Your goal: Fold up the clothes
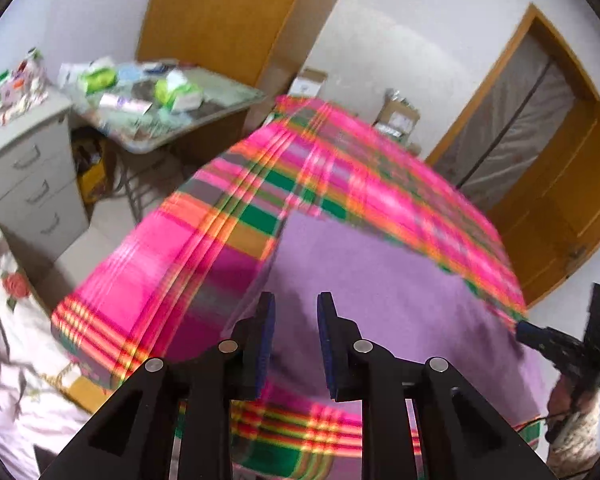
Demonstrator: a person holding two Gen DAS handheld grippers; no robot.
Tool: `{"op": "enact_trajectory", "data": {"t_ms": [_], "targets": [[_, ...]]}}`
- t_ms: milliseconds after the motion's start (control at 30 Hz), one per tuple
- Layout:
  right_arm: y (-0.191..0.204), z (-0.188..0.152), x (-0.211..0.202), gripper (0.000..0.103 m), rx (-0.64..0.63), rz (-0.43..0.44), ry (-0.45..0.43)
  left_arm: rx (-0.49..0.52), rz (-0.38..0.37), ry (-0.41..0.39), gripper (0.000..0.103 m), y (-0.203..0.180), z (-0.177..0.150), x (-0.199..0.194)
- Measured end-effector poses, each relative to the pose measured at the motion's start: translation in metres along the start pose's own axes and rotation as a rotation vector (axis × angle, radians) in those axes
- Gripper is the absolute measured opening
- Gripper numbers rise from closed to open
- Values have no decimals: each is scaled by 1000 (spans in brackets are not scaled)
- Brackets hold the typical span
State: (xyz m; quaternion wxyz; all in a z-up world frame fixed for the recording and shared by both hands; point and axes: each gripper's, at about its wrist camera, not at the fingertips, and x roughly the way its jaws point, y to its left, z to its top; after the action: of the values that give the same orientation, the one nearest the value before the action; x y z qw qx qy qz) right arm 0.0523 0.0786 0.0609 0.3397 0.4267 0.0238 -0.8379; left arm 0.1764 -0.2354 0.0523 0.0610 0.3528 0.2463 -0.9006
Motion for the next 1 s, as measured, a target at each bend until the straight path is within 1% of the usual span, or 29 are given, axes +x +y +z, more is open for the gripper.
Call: {"op": "enact_trajectory", "data": {"t_ms": [67, 133, 167, 233, 333, 467, 533, 633, 733, 900, 1000], "targets": [[-20, 5, 3, 18, 28, -36, 3, 38, -24, -9, 22, -13, 7, 0], [-39, 9, 7, 18, 58, -49, 8, 78, -64, 10, 22, -32, 11, 13], [-48, 12, 10, 18, 82, -44, 9, 96, -86, 25, 22, -41, 13, 20], [-63, 17, 21, 18, 119, -13, 36, 135, -134, 65, 22, -59, 14, 38], [-80, 22, 38, 18, 139, 18, 83, 194, -173, 130, 22, -84, 11, 66], [-84, 32, 62, 18, 143, 92, 131, 257, -217, 216, 22, -110, 3, 99], [-82, 36, 74, 18, 139, 130, 155, 280, -233, 243, 22, -118, -1, 107], [-77, 40, 85, 18, 109, 149, 192, 305, -260, 272, 22, -127, -3, 119], [-70, 44, 96, 18, 72, 192, 219, 325, -282, 284, 22, -135, -3, 128], [-60, 46, 108, 19, 3, 193, 259, 342, -306, 300, 22, -143, 0, 138], [-56, 46, 108, 19, -23, 180, 261, 350, -316, 308, 22, -147, 4, 147]]}}
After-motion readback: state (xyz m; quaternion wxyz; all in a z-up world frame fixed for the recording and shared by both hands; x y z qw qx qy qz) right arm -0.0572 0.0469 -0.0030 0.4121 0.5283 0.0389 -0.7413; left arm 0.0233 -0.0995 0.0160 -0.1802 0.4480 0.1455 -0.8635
